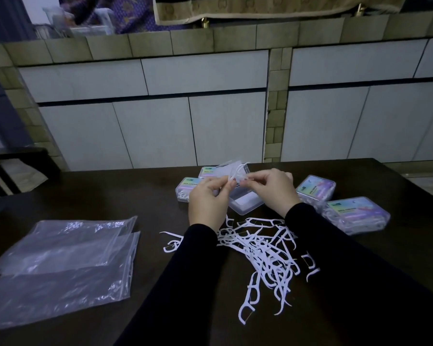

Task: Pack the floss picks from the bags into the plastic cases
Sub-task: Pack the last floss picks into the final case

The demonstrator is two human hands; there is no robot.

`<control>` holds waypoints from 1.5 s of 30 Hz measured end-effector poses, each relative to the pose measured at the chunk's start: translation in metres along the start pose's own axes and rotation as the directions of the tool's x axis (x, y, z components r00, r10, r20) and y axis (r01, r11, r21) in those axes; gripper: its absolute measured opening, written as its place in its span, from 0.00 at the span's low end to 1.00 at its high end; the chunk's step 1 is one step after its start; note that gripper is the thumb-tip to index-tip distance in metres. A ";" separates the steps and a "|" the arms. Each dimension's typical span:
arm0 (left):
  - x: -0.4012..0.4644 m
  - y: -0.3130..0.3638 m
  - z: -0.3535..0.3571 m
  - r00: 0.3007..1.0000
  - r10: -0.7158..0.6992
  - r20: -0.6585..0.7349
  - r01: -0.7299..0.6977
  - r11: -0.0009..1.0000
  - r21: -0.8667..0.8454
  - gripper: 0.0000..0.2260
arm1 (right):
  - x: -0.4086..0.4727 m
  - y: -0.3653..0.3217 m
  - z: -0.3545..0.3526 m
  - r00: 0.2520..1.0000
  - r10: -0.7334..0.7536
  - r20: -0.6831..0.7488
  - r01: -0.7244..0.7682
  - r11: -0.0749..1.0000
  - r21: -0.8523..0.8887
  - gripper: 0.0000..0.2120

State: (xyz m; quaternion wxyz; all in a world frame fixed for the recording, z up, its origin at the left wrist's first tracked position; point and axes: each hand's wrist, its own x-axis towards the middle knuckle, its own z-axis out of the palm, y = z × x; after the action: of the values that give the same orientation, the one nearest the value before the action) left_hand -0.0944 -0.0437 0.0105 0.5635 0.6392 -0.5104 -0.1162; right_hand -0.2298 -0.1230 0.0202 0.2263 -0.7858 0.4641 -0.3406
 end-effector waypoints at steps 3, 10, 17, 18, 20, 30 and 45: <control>0.000 0.000 -0.002 0.999 -0.011 -0.032 0.011 1.000 -0.005 0.12 | -0.010 -0.007 -0.006 0.998 -0.031 0.062 0.047 0.959 -0.281 0.14; -0.001 -0.001 -0.006 0.999 -0.038 -0.029 0.039 0.999 0.028 0.13 | -0.018 -0.005 -0.011 0.990 -0.055 0.129 0.103 0.909 -0.403 0.20; -0.008 0.006 -0.009 0.994 -0.102 0.049 0.099 0.993 0.066 0.15 | -0.021 0.003 -0.027 0.976 0.081 0.201 0.016 0.899 -0.439 0.34; -0.009 0.006 -0.009 0.993 -0.100 0.067 0.094 0.992 0.084 0.15 | -0.021 0.005 -0.029 0.971 0.100 0.219 0.007 0.897 -0.441 0.36; -0.011 0.009 -0.010 0.993 -0.075 0.096 0.063 0.991 0.121 0.13 | -0.022 0.007 -0.031 0.960 0.119 0.253 0.000 0.904 -0.427 0.39; -0.008 0.022 -0.015 0.970 0.136 0.202 -0.229 0.793 0.565 0.11 | -0.035 -0.011 -0.031 0.957 0.069 0.282 0.049 0.919 -0.391 0.41; -0.005 0.012 -0.023 0.973 -0.120 0.196 -0.011 0.827 0.562 0.22 | -0.033 -0.002 -0.029 0.939 0.080 0.335 0.061 0.919 -0.390 0.40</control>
State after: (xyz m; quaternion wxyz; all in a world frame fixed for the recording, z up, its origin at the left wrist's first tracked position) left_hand -0.0861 -0.0237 0.0260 0.2875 0.7732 -0.5631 -0.0490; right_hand -0.2615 -0.0938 0.0305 0.1426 -0.8600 0.4804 -0.0962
